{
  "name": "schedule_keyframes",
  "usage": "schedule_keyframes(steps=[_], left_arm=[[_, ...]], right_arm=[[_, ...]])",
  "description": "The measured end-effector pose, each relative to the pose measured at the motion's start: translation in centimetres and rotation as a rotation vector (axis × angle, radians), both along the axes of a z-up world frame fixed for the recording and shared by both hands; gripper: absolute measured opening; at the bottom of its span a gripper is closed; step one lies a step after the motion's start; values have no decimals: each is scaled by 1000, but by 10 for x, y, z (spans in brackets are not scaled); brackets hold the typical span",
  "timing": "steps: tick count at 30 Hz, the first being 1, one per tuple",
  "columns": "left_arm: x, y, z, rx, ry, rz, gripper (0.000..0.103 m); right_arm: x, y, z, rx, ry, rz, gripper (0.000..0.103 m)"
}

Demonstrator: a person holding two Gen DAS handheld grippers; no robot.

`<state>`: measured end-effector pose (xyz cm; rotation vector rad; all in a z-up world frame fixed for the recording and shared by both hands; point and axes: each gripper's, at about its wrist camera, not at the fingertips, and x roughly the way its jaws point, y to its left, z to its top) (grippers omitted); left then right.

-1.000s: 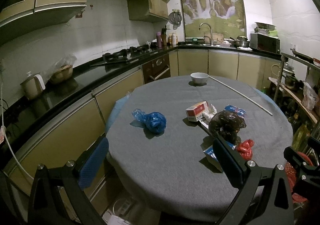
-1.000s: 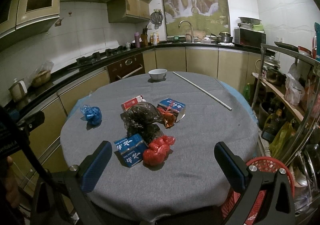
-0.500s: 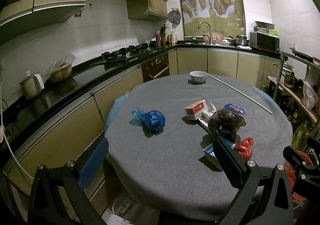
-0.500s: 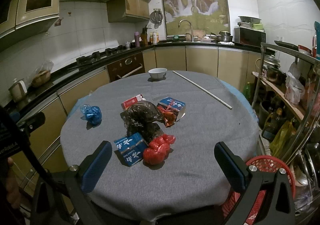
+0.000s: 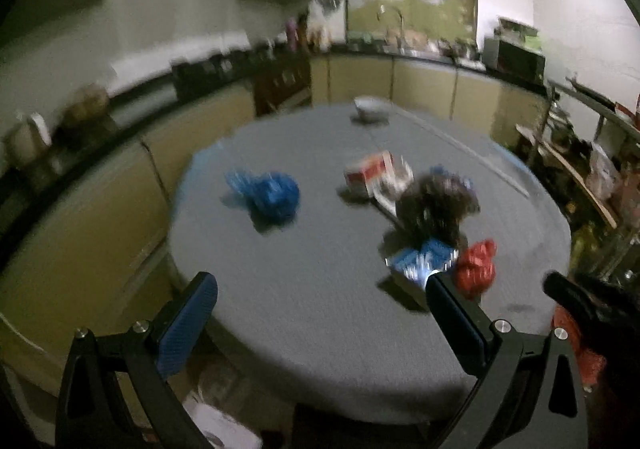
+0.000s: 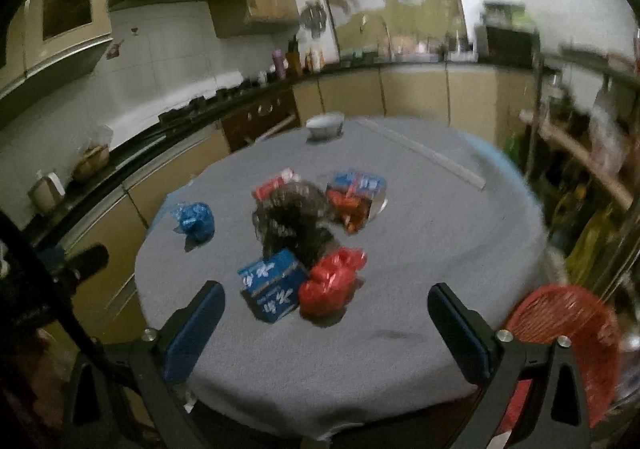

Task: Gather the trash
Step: 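Grasp the blue Yunnan Baiyao box with the left tool while the right tool grasps the red plastic bag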

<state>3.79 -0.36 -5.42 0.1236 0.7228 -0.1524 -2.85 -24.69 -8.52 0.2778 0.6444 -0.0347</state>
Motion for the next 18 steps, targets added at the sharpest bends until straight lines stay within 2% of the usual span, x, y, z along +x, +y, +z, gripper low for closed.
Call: schedule_keyframes(steps=[1,3,4,6,7,10,14,15,16,18], left_arm=[[8,-1,-10,-9,43,-12,103],[19,-4,-25,-47,79,-21,103],[25,-5,-32,-51,95,-24,103],[33,-8,-40,-73,148,-41,103],[37,-10,-42,-78,162,-55,103],[50,-15,-48,-105,202,-94,103],[63,-16,-52,-112,228,-137,103],[66,-16,-54,-112,232,-147,103],[69,-16,-55,-118,238,-159,103],[73,-17,-57,-134,244,-176,103]], right_arm=[[9,-5,-10,48,41,15,69],[29,-15,-30,126,107,32,61],[40,-18,-40,133,120,35,58],[54,-20,-53,180,173,40,58],[57,-21,-57,210,237,46,58],[79,-24,-69,265,303,37,58],[110,-23,-85,318,315,37,58],[116,-24,-90,336,333,37,57],[122,-25,-96,351,355,40,47],[127,-30,-103,397,346,59,46]])
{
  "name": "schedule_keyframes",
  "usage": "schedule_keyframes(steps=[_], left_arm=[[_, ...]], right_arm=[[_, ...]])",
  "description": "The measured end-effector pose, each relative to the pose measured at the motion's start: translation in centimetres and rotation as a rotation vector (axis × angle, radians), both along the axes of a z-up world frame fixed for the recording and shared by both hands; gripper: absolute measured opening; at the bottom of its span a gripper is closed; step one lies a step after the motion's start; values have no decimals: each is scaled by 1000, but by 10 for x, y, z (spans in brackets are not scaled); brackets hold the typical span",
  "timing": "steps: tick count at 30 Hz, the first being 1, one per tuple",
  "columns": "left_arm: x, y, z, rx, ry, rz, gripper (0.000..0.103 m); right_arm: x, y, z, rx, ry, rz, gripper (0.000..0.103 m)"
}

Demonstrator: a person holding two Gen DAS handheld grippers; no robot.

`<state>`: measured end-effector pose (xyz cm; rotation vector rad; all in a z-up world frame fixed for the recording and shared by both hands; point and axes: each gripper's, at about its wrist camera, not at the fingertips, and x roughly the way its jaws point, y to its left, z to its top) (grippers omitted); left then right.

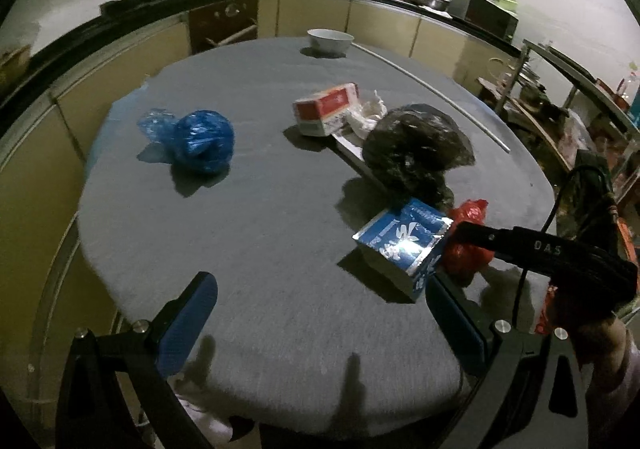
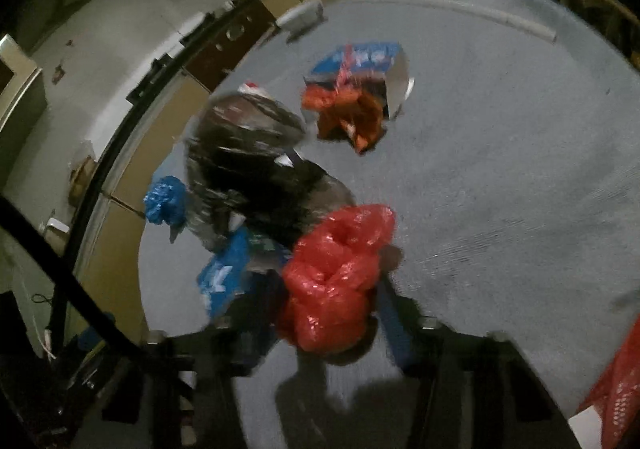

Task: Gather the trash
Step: 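Grasp the blue Yunnan Baiyao box with the left tool while the right tool grasps the red plastic bag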

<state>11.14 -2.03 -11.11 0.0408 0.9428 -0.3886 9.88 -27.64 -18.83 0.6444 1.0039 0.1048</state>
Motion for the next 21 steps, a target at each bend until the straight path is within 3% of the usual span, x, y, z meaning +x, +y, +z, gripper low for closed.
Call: schedule_keyframes(steps=[8,13,18,19,21], left_arm=[[22,-32,-16,15,37,-78,103],[30,-72,-23,30,11,-177,103],[35,-96,-34,97,-35,-248,103],[36,-98,-37,112,-37,-254,99],[38,-101,-44,118,-17,-268,78]], right_arm=[[-26,-35,7,7,-66,-47,45],[-56,-68,13,4,-88,-103,45],[-77,-90,12,32,-87,-148,45],[-80,-94,11,39,-87,-154,45],[-87,-99,9,36,-85,-161,45]])
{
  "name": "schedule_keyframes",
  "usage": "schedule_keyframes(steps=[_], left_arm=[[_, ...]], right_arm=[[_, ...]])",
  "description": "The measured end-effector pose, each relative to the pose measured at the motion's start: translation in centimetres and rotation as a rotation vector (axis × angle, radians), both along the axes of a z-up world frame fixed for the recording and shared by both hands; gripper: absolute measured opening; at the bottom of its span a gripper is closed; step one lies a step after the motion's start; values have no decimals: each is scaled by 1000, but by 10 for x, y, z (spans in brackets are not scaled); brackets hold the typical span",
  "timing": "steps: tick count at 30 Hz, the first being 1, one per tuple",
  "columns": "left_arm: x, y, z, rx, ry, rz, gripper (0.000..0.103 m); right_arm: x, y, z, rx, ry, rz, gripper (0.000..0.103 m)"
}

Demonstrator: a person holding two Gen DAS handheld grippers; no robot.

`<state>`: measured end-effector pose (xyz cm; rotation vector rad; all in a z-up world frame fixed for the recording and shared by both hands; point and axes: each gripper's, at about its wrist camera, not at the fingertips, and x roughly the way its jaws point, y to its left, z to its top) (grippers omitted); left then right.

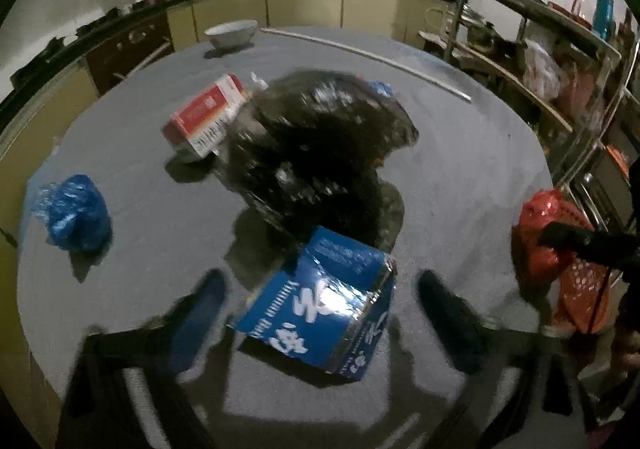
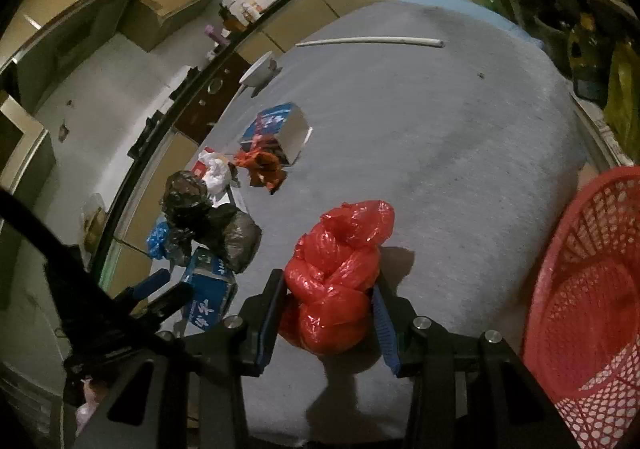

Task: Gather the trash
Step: 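Grasp the blue Yunnan Baiyao box with the left tool while the right tool grasps the red plastic bag, then release the box into the red basket with the left tool while the right tool drops the red bag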

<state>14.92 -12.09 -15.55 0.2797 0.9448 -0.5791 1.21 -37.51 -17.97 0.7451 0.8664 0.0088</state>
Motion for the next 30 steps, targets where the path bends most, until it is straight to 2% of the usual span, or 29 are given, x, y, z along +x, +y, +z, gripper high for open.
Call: schedule_keyframes(steps=[6,9,15,21,25,30], left_arm=[[-7,3,1,-13,-39,11,75],[-24,3,3,-23,-39,5,74],[-64,-11,13,-73,18,-86,72],[-99,-72,36,-95,-6,-275,72],[-117,-125,43,-88,-14,-397,72],[-140,-191,49,-85,-13,-534,72]], right_arm=[[-6,-5,0,-18,-31,5,45],[-10,-5,7,-52,-63,14,45],[-29,-25,17,-45,-134,-18,45],[-74,-64,22,-75,-152,-109,45],[-112,-93,18,-101,-124,-192,45],[-165,-130,6,-72,-76,-309,47]])
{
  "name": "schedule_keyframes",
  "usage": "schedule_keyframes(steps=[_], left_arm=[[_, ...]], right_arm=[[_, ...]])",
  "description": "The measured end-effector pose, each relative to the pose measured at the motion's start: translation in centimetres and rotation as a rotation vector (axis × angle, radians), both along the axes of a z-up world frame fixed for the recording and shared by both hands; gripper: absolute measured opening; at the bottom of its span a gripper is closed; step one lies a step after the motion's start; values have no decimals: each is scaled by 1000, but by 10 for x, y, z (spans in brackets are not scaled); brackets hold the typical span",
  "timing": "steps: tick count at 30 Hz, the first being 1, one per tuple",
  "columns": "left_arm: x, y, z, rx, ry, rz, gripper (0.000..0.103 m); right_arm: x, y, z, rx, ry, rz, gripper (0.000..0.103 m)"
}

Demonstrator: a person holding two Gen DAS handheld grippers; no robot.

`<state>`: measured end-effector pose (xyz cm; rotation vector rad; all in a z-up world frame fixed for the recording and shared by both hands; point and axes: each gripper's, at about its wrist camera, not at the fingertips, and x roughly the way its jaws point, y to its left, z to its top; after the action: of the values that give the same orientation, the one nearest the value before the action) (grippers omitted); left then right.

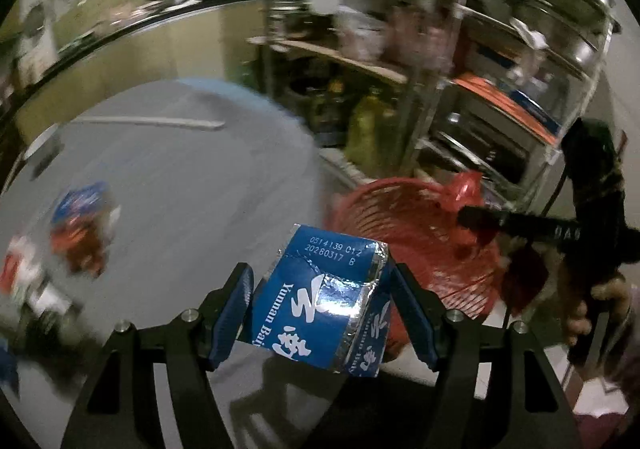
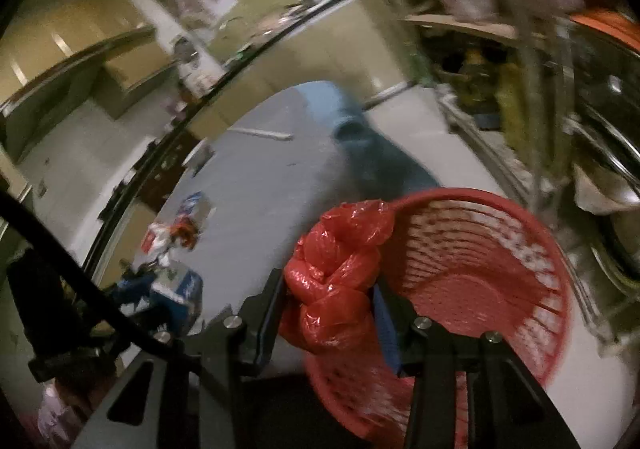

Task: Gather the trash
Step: 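Release the box into the red basket with the left tool while the right tool drops the red bag, then swing both tools back over the table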

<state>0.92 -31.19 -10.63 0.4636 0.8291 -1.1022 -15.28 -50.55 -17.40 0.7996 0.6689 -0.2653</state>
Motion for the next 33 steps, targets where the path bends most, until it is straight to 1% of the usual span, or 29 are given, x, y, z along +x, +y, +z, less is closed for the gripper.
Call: schedule_keyframes(steps=[3,5,7,11,14,17,19,23,25,26,28,30,33], left_arm=[[-10,-33,-1,7,28,-68,72],[-15,-49,1,16,24,-80,73],[-15,-52,1,13,36,-72,73],[-7,-36,-2,17,43,-38,74],[2,-9,-3,24,42,18,74],[10,27,-3,36,33,90,74],[18,63,-1,31,31,157,74],[35,139,5,5,20,334,74],[45,182,10,-8,1,443,74],[52,210,13,-9,-22,517,74],[65,250,17,-5,-51,616,74],[82,296,22,-7,-80,738,75],[108,345,27,-17,-78,886,76]], right_arm=[[-22,-16,-6,44,1,-68,49],[-34,-24,-6,71,-22,-103,51],[-40,-28,-1,59,-41,-118,54],[-43,-27,12,2,-81,-122,55],[-30,-21,15,-4,-85,-109,56],[-10,-11,14,2,-83,-63,56],[9,3,16,-8,-79,-11,56],[50,34,23,-19,-81,106,56],[75,53,27,-14,-87,181,56],[85,62,29,-13,-88,215,56],[112,88,35,-25,-99,294,56],[136,111,42,-33,-116,374,56],[174,151,53,-51,-134,489,56]])
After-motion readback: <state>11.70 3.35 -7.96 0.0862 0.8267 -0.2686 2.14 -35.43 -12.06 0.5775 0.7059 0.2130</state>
